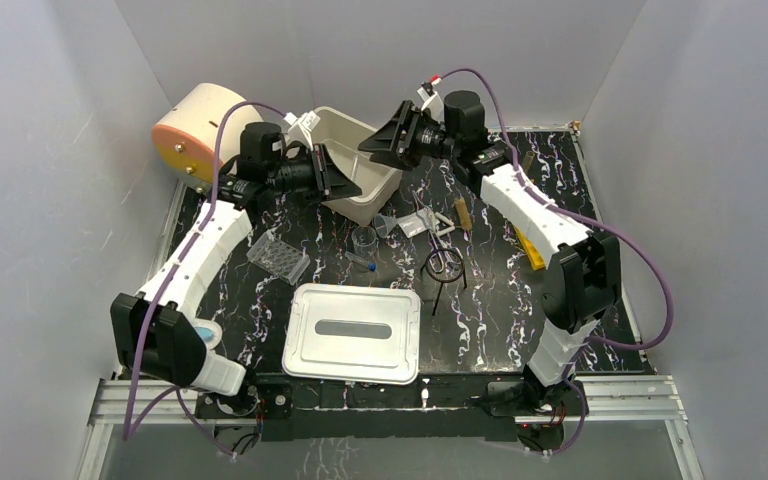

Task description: Organize the chemistry lab equipment

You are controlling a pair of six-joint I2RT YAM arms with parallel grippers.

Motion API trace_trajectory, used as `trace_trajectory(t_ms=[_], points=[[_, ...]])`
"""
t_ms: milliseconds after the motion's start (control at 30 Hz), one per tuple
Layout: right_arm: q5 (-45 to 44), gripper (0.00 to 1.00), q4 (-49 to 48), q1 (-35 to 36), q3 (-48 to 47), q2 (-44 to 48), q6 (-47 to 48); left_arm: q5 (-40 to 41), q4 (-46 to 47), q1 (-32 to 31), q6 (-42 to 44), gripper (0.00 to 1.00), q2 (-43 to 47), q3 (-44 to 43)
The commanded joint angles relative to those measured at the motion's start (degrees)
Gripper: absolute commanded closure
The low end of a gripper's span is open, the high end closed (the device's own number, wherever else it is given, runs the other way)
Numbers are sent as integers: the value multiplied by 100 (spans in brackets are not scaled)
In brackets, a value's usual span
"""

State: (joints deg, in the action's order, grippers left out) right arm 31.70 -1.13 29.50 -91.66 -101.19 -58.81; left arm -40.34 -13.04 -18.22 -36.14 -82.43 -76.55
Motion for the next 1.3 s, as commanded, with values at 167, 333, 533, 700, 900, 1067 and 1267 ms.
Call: trace_trajectory(t_ms=[167, 333, 533, 700, 900, 1067, 1267], points=[[1241, 33, 1342, -4, -797, -153, 1255, -935, -1435, 2, 1950, 100, -352, -805], [1556, 39, 1533, -10, -781, -196, 1294, -1115, -1691, 1, 2308, 100, -452, -956], [1768, 56, 1525, -5, -749, -269, 1115, -1479, -1833, -3, 2635, 100, -460, -1031], [1767, 57, 1472, -12, -880, -381, 1020, -1433, -1882, -6, 2699, 100, -498, -1018], [2064, 76, 1246, -14, -1005, -567, 761, -1290, -1889, 1, 2649, 100, -517, -1032], [2076, 88, 379, -172, -493, -373, 148, -1076, -1722, 2, 2125, 87, -607, -1175], [1637, 87, -1206, -522, 258, -63, -1018, -129, -397, 3, 90, 21, -315, -815]])
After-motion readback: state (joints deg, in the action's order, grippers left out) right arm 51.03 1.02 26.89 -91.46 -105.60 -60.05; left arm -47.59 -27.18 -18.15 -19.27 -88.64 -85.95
